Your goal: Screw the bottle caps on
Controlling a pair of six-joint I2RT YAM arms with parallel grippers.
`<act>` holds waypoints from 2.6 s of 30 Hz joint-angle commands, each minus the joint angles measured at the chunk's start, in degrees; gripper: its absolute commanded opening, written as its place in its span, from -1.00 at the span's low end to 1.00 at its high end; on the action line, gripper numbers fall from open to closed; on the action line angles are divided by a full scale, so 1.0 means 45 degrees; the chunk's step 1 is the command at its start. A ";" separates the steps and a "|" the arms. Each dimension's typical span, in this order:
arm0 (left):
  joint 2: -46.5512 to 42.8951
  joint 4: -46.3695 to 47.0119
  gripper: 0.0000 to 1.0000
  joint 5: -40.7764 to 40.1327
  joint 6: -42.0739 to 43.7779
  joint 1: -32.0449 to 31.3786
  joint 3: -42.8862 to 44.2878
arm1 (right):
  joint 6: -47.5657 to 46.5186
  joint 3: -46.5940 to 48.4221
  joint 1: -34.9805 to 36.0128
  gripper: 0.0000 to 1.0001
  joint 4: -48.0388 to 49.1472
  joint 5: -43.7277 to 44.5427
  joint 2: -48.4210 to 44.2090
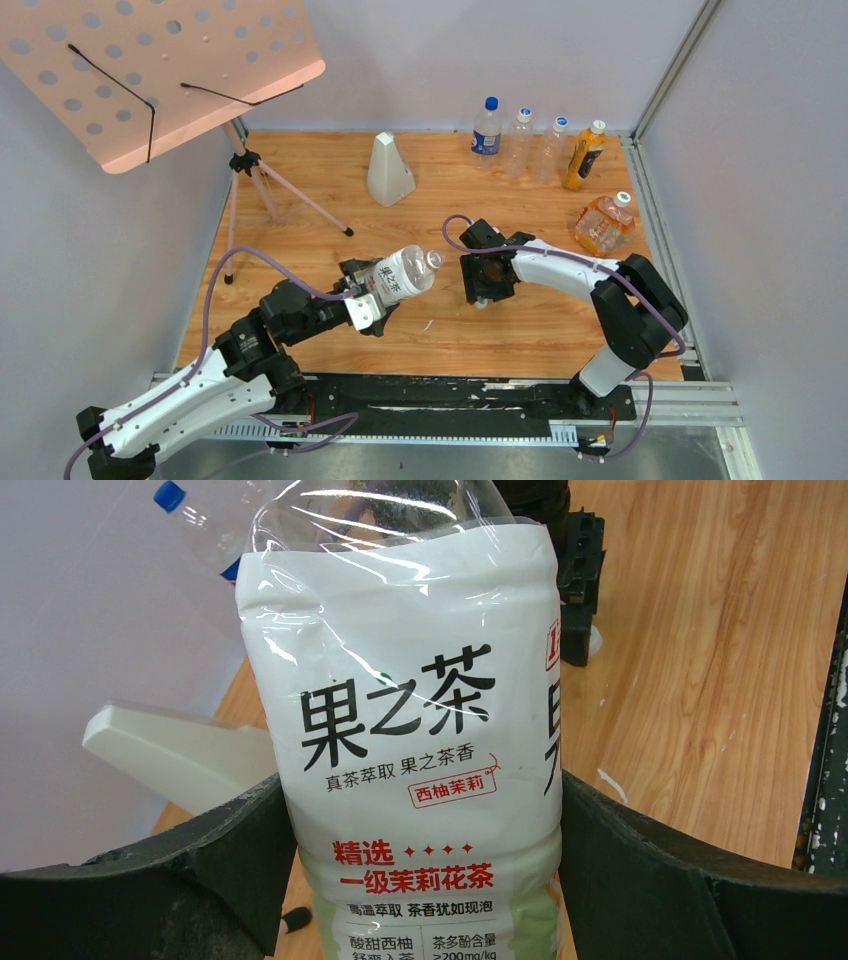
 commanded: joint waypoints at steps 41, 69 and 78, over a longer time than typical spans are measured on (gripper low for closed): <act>0.2721 -0.2140 -0.49 0.4173 0.3115 0.2379 0.2373 | -1.2125 0.1050 -0.0033 -0.73 0.1497 -0.6885 -0.9395; 0.2760 -0.1210 -0.54 0.5907 0.3577 0.2380 0.2306 | -1.4679 0.0976 -0.0028 -0.62 0.1547 -1.1366 -0.8832; 0.3104 -0.1006 -0.59 0.6544 0.2218 0.2441 0.2788 | -1.4965 0.0880 -0.0028 -0.61 0.1535 -1.2239 -0.8623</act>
